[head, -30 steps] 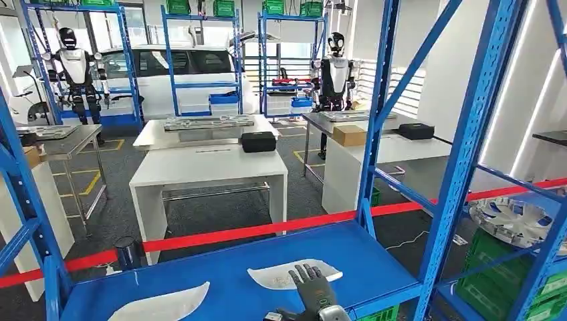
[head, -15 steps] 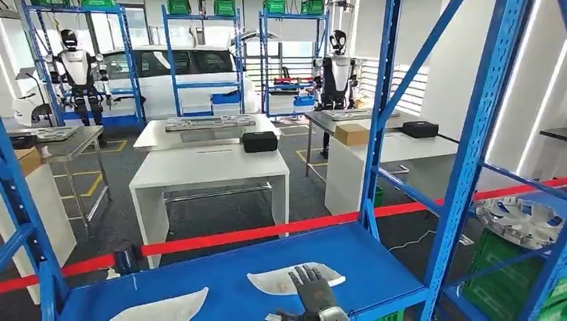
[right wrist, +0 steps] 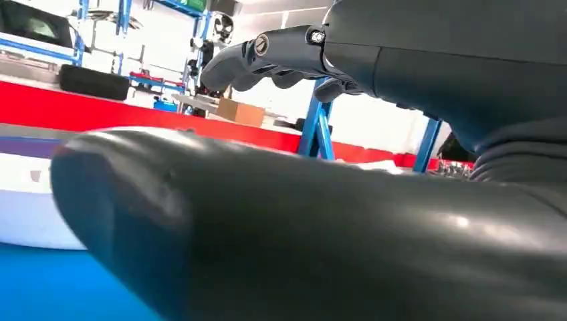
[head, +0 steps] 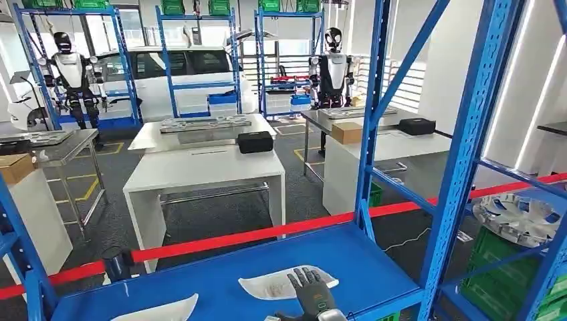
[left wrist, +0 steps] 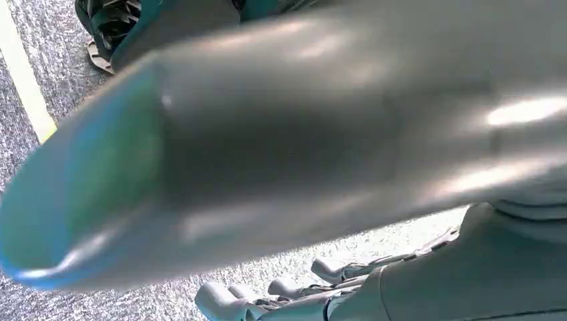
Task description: Take the parts from the cabinet and place them on the table.
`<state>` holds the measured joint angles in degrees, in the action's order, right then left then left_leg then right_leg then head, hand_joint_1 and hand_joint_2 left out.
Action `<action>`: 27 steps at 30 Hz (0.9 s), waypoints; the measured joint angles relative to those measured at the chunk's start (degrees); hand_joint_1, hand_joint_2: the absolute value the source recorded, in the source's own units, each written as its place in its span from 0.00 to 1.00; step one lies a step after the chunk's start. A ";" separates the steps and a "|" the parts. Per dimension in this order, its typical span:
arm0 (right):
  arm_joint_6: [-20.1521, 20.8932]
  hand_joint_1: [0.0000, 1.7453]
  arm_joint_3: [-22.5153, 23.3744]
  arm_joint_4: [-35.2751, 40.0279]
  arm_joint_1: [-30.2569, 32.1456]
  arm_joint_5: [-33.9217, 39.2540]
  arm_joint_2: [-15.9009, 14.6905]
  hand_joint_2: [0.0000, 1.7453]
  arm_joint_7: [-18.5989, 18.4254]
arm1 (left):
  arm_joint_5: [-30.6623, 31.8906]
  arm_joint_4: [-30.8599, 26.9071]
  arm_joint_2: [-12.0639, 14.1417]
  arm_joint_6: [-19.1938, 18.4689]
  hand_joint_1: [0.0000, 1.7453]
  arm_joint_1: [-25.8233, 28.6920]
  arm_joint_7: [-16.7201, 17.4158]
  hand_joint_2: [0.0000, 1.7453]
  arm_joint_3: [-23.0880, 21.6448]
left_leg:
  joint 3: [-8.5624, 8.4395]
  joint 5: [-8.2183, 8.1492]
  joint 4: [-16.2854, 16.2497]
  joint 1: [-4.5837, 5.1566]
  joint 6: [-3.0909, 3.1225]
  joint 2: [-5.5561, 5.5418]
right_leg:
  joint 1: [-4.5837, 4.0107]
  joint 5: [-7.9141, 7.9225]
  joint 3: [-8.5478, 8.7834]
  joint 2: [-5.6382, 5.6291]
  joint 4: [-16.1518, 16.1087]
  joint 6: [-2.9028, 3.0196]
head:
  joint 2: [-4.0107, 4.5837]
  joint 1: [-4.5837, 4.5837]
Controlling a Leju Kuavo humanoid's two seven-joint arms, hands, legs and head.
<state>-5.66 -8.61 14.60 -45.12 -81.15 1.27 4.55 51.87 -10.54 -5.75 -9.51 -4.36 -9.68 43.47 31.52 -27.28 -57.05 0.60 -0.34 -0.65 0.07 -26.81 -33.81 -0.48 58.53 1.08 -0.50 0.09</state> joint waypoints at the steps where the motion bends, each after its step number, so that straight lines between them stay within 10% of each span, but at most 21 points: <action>1: -0.04 0.00 0.00 0.00 0.01 0.04 0.00 0.00 -0.19 | 0.09 0.00 -0.02 -0.05 0.00 0.00 -0.04 0.00 0.02 | 0.00 0.00 -0.01 -0.04 0.00 0.01 | 0.03 0.00 0.02 0.00 0.00 0.00 | 0.00 -0.02; 27: -1.09 0.00 0.00 0.00 -0.22 1.81 -1.77 0.00 -5.77 | 1.14 0.02 0.02 -0.33 0.00 0.32 -0.94 0.00 0.37 | 0.00 -0.09 -0.20 0.13 0.14 0.00 | 0.24 0.07 0.28 0.02 -0.23 -0.12 | 0.00 -0.04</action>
<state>-6.75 -8.61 14.60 -45.34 -79.34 -0.50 -1.22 53.00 -10.51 -5.73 -9.84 -4.04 -10.62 43.85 31.52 -27.37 -57.25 0.73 -0.20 -0.64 0.31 -26.74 -33.53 -0.46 58.30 0.96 -0.50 0.04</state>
